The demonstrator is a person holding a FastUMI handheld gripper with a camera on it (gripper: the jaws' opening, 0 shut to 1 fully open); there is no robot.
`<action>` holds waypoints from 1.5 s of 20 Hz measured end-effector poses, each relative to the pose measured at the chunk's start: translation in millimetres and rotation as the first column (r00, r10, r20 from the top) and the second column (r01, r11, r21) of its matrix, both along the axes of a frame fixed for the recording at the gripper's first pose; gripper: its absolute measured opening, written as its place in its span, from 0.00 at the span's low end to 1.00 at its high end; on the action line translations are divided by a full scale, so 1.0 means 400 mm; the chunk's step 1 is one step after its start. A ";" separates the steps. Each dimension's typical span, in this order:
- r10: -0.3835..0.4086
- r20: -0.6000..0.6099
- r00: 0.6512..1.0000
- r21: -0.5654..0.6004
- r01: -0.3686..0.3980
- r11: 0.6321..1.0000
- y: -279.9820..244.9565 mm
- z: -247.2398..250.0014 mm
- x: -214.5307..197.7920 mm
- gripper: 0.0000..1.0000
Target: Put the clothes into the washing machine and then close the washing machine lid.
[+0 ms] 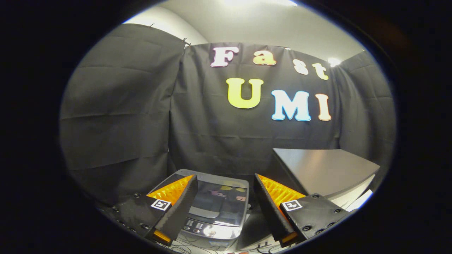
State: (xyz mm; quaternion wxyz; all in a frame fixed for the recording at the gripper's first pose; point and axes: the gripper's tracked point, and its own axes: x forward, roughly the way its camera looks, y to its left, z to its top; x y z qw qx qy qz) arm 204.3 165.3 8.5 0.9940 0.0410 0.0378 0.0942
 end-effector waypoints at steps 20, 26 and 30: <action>-0.114 0.126 0.985 0.030 0.111 0.993 -0.683 -0.047 -0.316 0.98; -0.112 0.141 0.984 0.026 0.109 0.994 -0.712 -0.054 -0.350 0.98; -0.116 0.142 0.983 0.039 0.112 0.993 -0.707 -0.051 -0.354 0.98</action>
